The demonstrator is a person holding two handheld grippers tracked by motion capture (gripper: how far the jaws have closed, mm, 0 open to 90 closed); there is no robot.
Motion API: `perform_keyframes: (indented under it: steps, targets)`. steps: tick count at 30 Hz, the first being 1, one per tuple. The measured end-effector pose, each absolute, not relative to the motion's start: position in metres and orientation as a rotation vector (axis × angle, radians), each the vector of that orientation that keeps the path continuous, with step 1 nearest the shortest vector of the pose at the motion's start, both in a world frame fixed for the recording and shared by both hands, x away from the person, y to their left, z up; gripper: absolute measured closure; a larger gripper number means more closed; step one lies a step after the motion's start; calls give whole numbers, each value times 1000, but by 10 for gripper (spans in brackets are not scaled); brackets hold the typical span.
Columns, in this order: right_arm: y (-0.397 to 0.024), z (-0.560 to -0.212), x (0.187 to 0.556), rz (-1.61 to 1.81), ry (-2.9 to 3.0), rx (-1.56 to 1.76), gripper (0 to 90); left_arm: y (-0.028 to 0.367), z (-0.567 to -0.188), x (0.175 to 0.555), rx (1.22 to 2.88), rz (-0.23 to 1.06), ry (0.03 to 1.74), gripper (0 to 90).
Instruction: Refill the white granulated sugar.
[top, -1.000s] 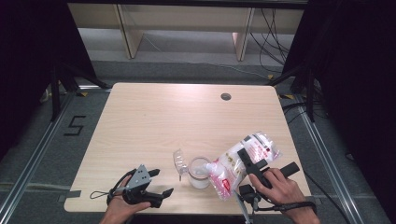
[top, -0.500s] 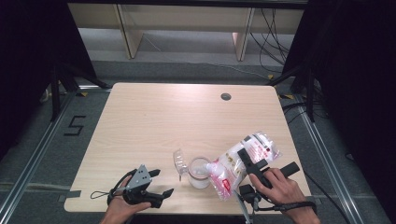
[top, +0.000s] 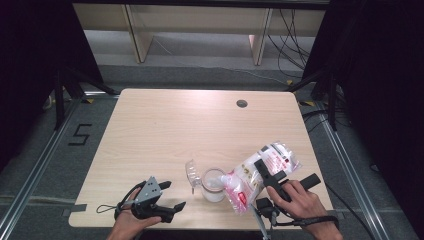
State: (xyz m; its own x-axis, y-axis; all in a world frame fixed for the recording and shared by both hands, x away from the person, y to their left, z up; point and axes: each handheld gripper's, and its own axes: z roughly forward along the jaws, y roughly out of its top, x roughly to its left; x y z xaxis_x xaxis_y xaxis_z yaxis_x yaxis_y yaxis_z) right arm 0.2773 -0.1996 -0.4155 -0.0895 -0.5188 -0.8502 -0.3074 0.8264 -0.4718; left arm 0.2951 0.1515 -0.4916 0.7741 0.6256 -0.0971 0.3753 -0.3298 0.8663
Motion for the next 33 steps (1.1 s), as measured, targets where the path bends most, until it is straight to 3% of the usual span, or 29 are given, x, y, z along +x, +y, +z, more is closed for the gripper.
perform_keyframes:
  steps: [33]
  targets:
    - [-201,-413,278,-210,1683,-670,583,151,-492,295,1943,305,762,165]
